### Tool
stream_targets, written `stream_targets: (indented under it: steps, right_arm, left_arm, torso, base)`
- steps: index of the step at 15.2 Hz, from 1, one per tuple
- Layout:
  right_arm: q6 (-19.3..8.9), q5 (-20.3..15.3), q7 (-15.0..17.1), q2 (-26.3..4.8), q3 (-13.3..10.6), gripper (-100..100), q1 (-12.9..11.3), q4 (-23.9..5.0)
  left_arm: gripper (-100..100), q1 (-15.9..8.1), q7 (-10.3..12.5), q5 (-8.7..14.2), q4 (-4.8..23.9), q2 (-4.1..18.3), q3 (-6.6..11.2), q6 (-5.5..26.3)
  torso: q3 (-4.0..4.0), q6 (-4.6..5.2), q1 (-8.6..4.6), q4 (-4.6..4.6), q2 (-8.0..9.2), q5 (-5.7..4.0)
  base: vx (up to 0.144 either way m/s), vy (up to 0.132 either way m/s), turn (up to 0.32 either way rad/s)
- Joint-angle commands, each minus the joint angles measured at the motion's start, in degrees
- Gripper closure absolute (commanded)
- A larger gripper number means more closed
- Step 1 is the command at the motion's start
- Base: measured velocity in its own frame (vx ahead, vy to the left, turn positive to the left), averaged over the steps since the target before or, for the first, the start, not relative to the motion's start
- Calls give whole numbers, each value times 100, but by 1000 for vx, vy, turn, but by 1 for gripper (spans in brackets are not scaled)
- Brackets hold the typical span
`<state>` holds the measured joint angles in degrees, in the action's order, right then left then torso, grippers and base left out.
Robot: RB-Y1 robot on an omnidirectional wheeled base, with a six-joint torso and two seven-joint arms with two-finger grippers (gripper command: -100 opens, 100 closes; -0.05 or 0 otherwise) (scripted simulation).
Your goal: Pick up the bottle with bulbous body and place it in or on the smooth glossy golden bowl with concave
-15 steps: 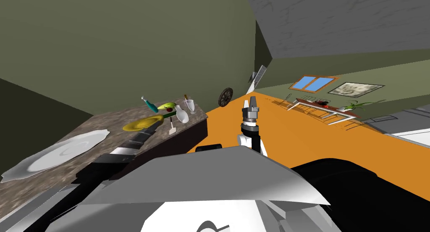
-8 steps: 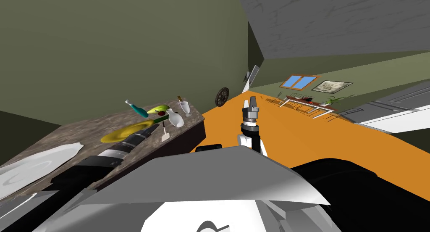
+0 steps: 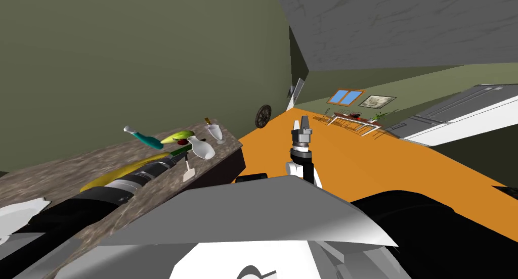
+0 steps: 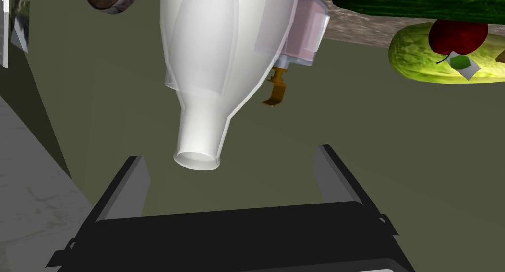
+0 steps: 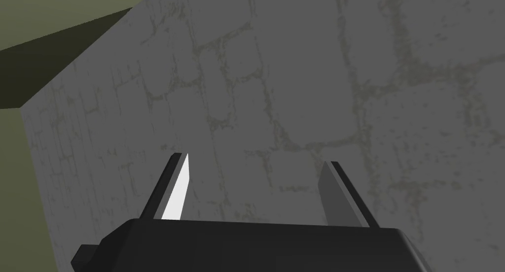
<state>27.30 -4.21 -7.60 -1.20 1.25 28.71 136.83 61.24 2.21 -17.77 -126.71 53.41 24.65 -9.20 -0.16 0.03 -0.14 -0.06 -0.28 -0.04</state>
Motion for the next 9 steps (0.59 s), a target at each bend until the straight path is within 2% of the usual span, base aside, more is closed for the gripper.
stream_targets:
  steps: [1, 2, 3, 5, 6, 9]
  right_arm:
    - [0, 0, 0, 0, 0, 0, 0, 0]
    - [0, 0, 0, 0, 0, 0, 0, 0]
    - [0, 0, 0, 0, 0, 0, 0, 0]
    - [0, 0, 0, 0, 0, 0, 0, 0]
    - [0, 0, 0, 0, 0, 0, 0, 0]
    - [0, 0, 0, 0, 0, 0, 0, 0]
  left_arm:
    - [-100, 84, -4, -36, 12, 178, 71, 71]
    - [-100, 178, -8, -74, 25, 359, 151, 133]
    - [-100, 178, -8, -74, 25, 359, 151, 133]
    - [-100, 344, -14, -138, 44, 669, 288, 239]
    - [-100, 344, -14, -138, 44, 696, 288, 239]
    - [-100, 524, -20, -208, 54, 1093, 435, 350]
  torso:
    - [0, 0, 0, 0, 0, 0]
    - [2, -2, 1, 1, 3, 1]
    - [3, -1, 2, 1, 6, 1]
    - [6, -1, 0, 2, 10, 1]
    - [5, 0, -1, 2, 9, 0]
    - [5, -1, 0, 2, 8, 0]
  base:
    - [48, -2, -108]
    - [44, -4, -110]
    - [40, -4, -100]
    - [40, -10, -146]
    - [44, -7, -115]
    - [49, -4, -110]
